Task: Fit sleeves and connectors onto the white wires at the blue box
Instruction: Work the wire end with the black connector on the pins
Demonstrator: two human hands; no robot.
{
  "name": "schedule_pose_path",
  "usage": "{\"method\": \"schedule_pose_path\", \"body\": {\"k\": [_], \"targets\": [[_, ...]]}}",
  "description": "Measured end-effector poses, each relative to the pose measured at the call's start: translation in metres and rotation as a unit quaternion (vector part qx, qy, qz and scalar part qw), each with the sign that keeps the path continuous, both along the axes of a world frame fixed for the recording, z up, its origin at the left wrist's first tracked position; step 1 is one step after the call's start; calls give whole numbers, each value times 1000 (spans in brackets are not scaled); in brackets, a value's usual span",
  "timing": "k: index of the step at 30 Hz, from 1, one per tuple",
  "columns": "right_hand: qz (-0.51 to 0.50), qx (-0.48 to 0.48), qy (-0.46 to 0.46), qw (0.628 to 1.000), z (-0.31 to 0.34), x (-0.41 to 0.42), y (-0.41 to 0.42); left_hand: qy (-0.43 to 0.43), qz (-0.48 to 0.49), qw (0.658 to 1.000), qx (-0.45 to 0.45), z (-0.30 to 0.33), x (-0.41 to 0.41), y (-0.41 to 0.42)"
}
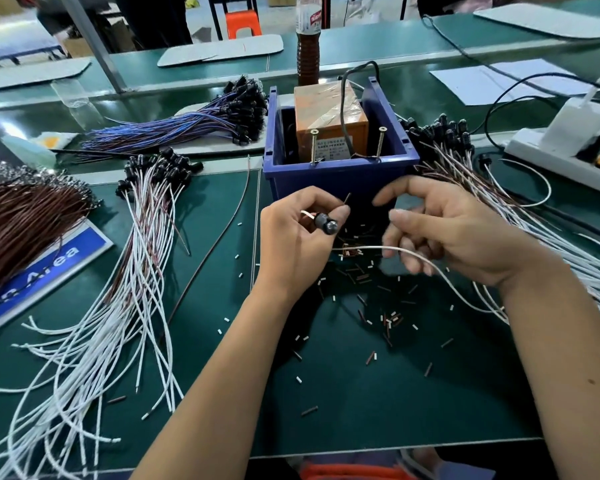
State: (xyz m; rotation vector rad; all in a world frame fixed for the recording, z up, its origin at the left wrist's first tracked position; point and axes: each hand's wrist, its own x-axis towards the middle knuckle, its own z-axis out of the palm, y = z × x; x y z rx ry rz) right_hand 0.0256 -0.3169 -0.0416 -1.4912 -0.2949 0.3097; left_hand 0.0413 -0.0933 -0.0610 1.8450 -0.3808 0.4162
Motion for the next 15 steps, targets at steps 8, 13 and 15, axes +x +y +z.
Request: {"method": "schedule_pose_path", "body": {"k": [8, 13, 15], "targets": [[216, 76, -98, 968, 1, -9, -12, 21, -10, 996, -83, 3, 2, 5], [176, 54, -118, 976, 6, -10, -6, 41, -23, 984, -172, 7, 1, 10], [164, 44, -117, 979, 7, -10, 0, 42, -25, 983, -177, 7, 1, 10]]}}
